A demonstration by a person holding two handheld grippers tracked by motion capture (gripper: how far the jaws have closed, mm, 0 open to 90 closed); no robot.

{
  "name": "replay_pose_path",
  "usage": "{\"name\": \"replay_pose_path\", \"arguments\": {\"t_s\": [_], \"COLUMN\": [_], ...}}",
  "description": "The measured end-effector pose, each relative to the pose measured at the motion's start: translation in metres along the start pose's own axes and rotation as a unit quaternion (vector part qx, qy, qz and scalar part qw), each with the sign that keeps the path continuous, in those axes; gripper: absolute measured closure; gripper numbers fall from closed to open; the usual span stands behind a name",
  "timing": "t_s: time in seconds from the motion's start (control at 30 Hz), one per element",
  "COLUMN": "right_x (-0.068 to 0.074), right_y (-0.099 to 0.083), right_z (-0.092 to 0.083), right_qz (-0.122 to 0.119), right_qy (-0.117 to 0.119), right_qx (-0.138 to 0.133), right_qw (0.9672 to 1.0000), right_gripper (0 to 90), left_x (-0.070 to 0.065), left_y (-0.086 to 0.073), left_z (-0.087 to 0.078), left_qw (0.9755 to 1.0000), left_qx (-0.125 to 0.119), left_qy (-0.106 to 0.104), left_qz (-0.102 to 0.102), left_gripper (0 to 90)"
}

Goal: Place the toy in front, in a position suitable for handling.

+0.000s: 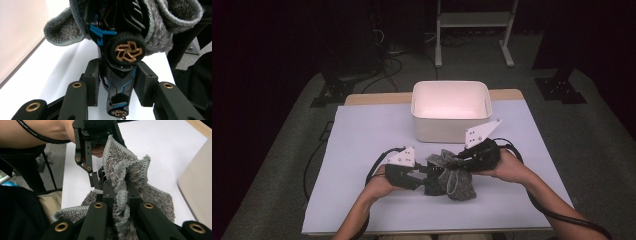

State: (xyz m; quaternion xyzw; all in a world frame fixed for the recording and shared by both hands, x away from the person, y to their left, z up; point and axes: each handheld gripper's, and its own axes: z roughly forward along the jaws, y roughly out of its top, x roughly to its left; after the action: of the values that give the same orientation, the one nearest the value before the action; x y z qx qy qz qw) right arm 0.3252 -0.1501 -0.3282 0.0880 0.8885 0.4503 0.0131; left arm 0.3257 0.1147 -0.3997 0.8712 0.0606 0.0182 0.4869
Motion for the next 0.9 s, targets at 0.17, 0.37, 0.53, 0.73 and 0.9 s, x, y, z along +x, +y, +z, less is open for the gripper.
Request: {"name": "replay_pose_path", "arguments": {"t_s": [0.17,0.37,0.53,0.73,0.9], "right_x": [0.002,0.001,0.002,0.002,0.003], "right_y": [0.0,-0.003,-0.009,-0.013,-0.013], "right_z": [0.003,-0.002,-0.006,-0.008,-0.009], "right_qz": [-0.004,-0.007,0.0,0.002,-0.005], "right_qy": [0.002,-0.013,-0.013,-0.014,-0.02], "right_qx": [-0.008,0.011,0.008,0.007,0.005], "right_qw": [1.0,0.9998,0.9999,0.9999,0.9998], "right_gripper": [81.6,81.6,81.6,81.6,81.6], "left_x": [0.0,0.004,0.003,0.003,0.002], "left_y": [0.002,-0.004,-0.01,-0.015,-0.01], "left_z": [-0.003,0.008,0.022,0.034,0.027], "left_qw": [1.0,0.9996,0.9996,0.9996,0.9995], "left_qx": [0.007,-0.021,0.006,0.006,0.025], "left_qy": [-0.001,-0.009,-0.017,-0.019,-0.016], "left_qz": [0.003,-0.016,-0.021,-0.021,-0.014], "left_gripper": [60.3,59.1,49.5,55.9,58.1]}}
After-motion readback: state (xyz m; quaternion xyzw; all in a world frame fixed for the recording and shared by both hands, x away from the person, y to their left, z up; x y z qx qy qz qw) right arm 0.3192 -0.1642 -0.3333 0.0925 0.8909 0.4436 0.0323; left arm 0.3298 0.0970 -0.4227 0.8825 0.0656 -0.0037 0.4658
